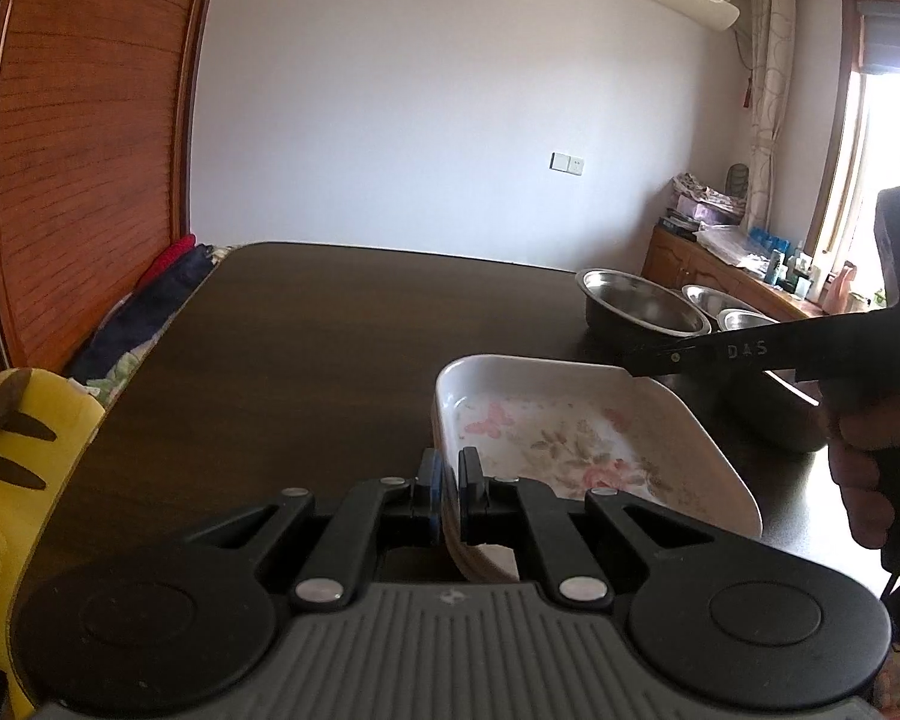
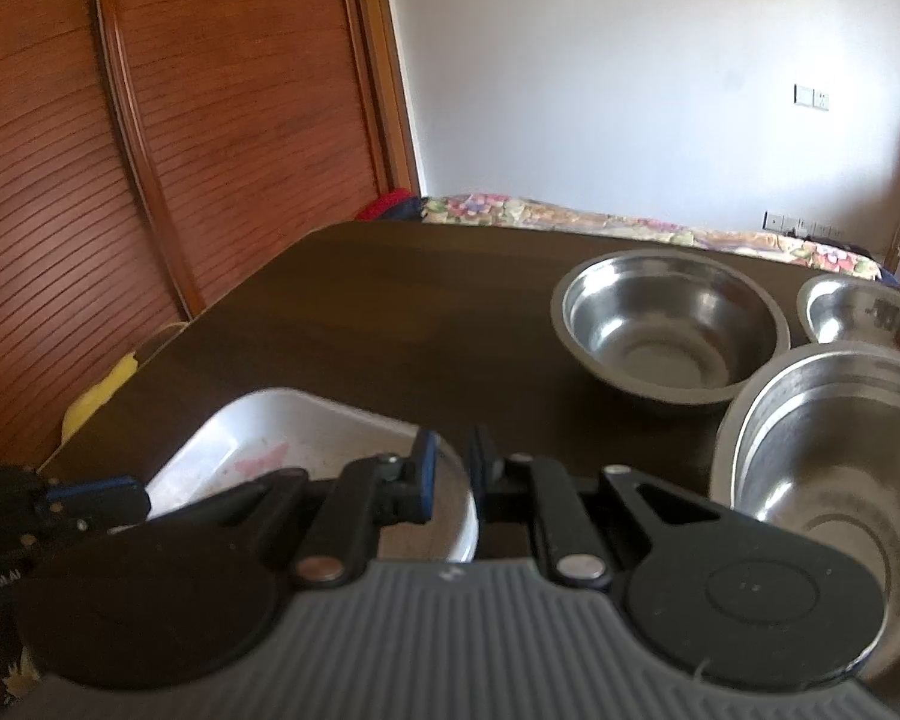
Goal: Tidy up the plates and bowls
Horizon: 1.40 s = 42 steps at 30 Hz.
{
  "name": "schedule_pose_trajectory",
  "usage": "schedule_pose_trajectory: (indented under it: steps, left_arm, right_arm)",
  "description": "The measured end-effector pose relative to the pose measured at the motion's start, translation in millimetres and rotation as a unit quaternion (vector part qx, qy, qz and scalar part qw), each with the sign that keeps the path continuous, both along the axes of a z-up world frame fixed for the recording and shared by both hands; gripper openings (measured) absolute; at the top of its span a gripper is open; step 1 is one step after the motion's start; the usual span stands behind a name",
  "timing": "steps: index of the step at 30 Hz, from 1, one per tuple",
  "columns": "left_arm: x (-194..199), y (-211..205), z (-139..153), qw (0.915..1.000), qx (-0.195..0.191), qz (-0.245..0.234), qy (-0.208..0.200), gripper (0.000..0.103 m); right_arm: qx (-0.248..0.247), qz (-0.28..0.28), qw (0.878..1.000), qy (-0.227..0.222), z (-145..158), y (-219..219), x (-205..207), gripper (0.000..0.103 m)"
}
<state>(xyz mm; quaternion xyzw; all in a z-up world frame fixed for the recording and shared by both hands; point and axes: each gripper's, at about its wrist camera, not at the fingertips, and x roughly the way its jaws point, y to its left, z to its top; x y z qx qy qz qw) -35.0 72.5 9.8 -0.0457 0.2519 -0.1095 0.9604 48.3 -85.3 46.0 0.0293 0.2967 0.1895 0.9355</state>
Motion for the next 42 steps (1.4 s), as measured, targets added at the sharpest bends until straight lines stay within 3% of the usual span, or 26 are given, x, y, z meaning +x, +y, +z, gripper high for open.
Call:
schedule_pose_trajectory:
  steps: [11, 14, 19, 31, 35, 38, 39, 42]
  left_arm:
    - [-10, -6, 11, 0.9995, 0.006, -0.004, -0.03, 0.028]
    - [-13, -13, 13, 0.9992, 0.006, -0.011, -0.039, 0.037]
    - [-14, -26, 14, 0.9986, 0.012, -0.027, -0.043, 0.04]
    - [-10, -91, 16, 0.9946, 0.014, -0.091, -0.05, 0.047]
    - [-8, -115, 13, 0.993, 0.017, -0.107, -0.047, 0.054]
    - [-6, -131, 12, 0.9918, 0.025, -0.115, -0.051, 0.07]
    - [-6, -135, 12, 0.9915, 0.025, -0.115, -0.054, 0.075]
    - [-3, -146, 12, 0.9914, 0.022, -0.115, -0.058, 0.079]
  right_arm:
    - [0.007, 0.008, 0.999, -0.051, 16, -13, -29, 0.014]
    - [0.007, 0.01, 0.997, -0.071, 22, -20, -44, 0.015]
    - [0.01, 0.006, 0.995, -0.103, 28, -39, -68, 0.015]
    - [-0.001, -0.044, 0.989, -0.141, 28, -107, -110, 0.015]
    - [-0.016, -0.061, 0.986, -0.151, 27, -125, -120, 0.016]
    - [-0.021, -0.071, 0.985, -0.157, 24, -135, -125, 0.016]
    - [-0.02, -0.076, 0.984, -0.158, 22, -139, -126, 0.019]
    - [-0.012, -0.087, 0.983, -0.163, 17, -149, -131, 0.041]
